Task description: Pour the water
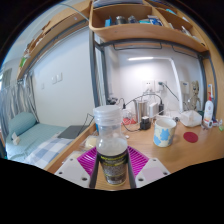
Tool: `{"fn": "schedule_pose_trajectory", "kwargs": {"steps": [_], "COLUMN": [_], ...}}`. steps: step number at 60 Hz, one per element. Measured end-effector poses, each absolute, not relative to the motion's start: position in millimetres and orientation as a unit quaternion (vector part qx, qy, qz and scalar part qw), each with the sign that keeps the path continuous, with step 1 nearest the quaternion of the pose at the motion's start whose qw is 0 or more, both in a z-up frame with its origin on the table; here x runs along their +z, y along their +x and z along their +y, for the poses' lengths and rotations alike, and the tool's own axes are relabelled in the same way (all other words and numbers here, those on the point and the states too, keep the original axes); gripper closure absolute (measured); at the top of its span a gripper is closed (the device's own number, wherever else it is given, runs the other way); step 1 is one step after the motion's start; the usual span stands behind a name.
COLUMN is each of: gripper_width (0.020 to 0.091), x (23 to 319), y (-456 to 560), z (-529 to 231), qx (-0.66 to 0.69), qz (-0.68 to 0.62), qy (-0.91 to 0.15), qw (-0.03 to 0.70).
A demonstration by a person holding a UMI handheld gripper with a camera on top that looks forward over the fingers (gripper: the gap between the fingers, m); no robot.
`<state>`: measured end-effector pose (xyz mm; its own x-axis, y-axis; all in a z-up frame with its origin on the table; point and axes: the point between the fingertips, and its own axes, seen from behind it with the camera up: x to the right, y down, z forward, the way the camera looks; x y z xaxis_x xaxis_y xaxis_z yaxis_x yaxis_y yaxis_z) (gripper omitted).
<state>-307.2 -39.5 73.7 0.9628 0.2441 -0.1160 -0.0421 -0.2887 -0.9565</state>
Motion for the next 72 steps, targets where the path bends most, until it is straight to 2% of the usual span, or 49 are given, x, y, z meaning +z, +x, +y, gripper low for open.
{"fn": "schedule_pose_trajectory", "kwargs": {"steps": [20,26,38,51,53,60,61,62,72], "gripper_width": [0.0808,0.0817,0.0815,0.0816,0.0816,0.0815,0.0817,0.0818,0.0818], "x": [69,66,105,135,130,137,148,132,130], "y": [-299,-294,-287,-289,-275,-267,-261,-258,-258], "z": [-29,-25,21,74,94,102,87,112,116], "qx": [0.088,0.090,0.180,0.355,0.379,0.444,0.454,0.458,0.525], "qz": [-0.072,-0.056,0.062,0.270,0.308,0.417,0.423,0.438,0.525], "qy": [-0.796,-0.810,-0.801,-0.752,-0.737,-0.680,-0.683,-0.666,-0.602], "qw": [0.595,0.577,0.567,0.485,0.467,0.408,0.386,0.394,0.294]}}
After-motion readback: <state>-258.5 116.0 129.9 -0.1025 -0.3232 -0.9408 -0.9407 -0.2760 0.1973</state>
